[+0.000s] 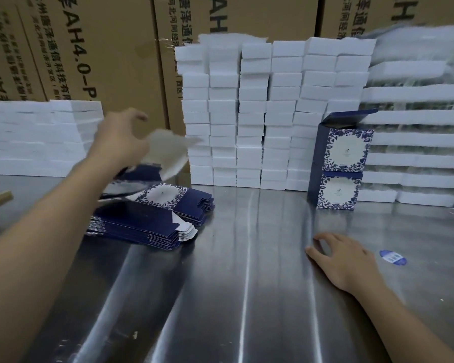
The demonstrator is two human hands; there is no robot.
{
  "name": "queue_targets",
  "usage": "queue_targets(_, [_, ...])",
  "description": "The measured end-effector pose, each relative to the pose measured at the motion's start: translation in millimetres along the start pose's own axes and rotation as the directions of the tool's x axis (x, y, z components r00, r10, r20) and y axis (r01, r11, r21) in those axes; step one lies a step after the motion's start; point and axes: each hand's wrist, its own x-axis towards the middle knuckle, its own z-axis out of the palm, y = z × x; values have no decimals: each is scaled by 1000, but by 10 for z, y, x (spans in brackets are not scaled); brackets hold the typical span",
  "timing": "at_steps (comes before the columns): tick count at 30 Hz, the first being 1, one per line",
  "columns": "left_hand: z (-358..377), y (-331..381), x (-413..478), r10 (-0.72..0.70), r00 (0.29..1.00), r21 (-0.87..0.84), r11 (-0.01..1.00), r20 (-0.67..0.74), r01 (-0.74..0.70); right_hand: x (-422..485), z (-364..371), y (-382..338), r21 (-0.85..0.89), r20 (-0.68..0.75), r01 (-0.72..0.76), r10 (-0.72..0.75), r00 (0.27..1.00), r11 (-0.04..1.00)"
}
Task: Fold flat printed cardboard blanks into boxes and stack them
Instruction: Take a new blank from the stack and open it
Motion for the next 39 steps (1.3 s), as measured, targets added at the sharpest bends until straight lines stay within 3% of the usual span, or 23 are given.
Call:
queue_targets(5, [-284, 239, -128, 97, 936, -256, 947, -339, -191, 28, 21, -10, -5, 7, -8, 8, 1000, 1000])
queue_targets(10, [329, 819, -788, 99, 809, -537, 701, -579, -470, 5, -22, -42, 18, 23, -20, 20, 1000, 1000])
queue_targets(13, [1045, 1050, -1288, 12, 863, -689, 596, -505, -412, -32, -50, -74, 17, 20, -14, 14, 1000, 1000])
queue_targets(16, [1563, 1094, -1574, 16, 934, -750, 591, -358, -298, -54, -103, -100, 31, 2, -10, 10, 1000, 999])
queue_targets(19, [1821, 1034, -1627, 161, 948, -685, 659, -275, -311, -80, -209, -146, 296, -34, -25, 36, 999, 955])
queue_targets(21, [1905, 978, -1635, 249, 941, -661, 669, -231, -339, -106, -297, -276, 620, -71, -22, 84, 994, 785])
queue_targets(23, [1968, 943, -1619, 291, 929, -641, 674, -228, -368, -101, -400, -453, 900, 64, -141, 194, 979, 413])
queue_targets(25, [2007, 943, -1610, 310, 921, -626, 676, -237, -388, -110, -503, -594, 964, 227, -244, 156, 961, 104])
queue_targets(26, [2020, 948, -1604, 315, 919, -619, 680, -238, -394, -121, -531, -636, 963, 253, -260, 109, 961, 64])
queue_targets(29, [2053, 960, -1619, 325, 915, -602, 690, -238, -402, -188, -523, -676, 986, 147, -146, 0, 989, 86])
queue_targets(33, [2036, 995, -1627, 257, 942, -663, 669, -217, -336, -198, -519, -629, 966, -102, 129, -126, 987, 224])
queue_targets(37, [2005, 1017, -1622, 166, 970, -736, 632, -175, -241, -241, -492, -641, 782, -338, 397, -208, 918, 480])
queue_targets(39, [1986, 1015, -1611, 125, 981, -753, 630, -147, -193, -213, -464, -630, 689, -427, 434, -158, 890, 581])
